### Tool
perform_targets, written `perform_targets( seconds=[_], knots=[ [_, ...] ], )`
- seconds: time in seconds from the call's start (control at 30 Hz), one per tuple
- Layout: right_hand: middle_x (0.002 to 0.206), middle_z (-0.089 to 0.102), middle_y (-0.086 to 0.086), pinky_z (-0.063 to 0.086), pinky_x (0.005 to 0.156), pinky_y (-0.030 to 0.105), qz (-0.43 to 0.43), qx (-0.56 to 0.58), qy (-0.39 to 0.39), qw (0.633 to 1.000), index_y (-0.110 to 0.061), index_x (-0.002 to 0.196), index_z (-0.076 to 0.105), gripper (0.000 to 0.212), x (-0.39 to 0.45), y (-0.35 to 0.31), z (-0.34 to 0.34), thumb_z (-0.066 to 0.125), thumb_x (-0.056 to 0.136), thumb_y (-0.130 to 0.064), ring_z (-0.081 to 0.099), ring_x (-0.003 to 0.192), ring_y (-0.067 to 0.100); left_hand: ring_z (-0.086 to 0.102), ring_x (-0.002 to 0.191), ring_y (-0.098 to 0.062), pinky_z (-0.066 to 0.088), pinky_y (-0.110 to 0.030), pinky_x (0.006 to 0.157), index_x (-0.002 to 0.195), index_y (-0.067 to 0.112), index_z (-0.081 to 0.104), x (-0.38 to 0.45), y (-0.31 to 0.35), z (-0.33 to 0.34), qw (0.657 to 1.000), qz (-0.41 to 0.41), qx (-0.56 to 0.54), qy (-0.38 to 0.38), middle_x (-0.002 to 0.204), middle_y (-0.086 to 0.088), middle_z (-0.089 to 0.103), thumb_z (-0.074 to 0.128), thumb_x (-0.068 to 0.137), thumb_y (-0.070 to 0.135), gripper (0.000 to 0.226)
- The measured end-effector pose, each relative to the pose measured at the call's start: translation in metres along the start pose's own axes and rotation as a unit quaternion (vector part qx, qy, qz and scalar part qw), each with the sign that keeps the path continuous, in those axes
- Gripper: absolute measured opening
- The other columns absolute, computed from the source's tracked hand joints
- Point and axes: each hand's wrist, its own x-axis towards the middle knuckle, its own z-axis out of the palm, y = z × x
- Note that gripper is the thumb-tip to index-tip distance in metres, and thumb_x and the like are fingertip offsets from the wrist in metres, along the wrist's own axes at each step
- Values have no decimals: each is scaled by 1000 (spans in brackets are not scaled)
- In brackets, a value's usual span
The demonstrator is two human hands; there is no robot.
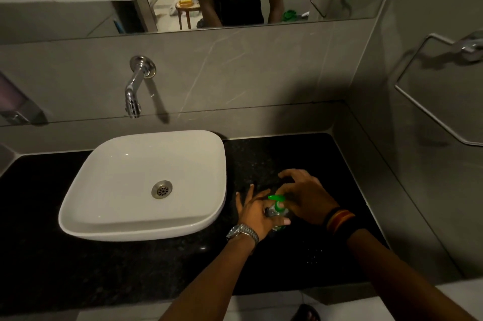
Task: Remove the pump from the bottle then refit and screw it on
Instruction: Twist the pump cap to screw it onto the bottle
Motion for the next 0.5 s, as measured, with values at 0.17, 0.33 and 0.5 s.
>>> perform_targets(
  seconds=[0.17,0.33,0.5],
  knots=[
    [156,27,-7,17,119,56,-32,-60,-74,995,-40,105,68,23,4,-9,-10,62,86,-28,17,147,21,-4,152,-17,-27,-49,110,123,44,66,3,0,0,1000,2,24,-13,154,17,40,70,67,74,63],
    [156,23,-10,12,114,67,-93,-149,-101,979,-41,92,68,22,16,-4,-9,65,80,-22,11,147,25,-5,152,-15,-29,-43,107,116,44,69,5,-1,1,999,-11,29,-11,154,18,40,69,64,77,62],
    [156,22,-13,10,114,68,-109,-177,-95,974,-42,87,71,22,23,0,-5,69,79,-22,11,148,24,-4,152,-14,-28,-45,108,107,46,72,5,3,2,1000,-23,19,-8,154,18,39,71,60,78,57]
  ],
)
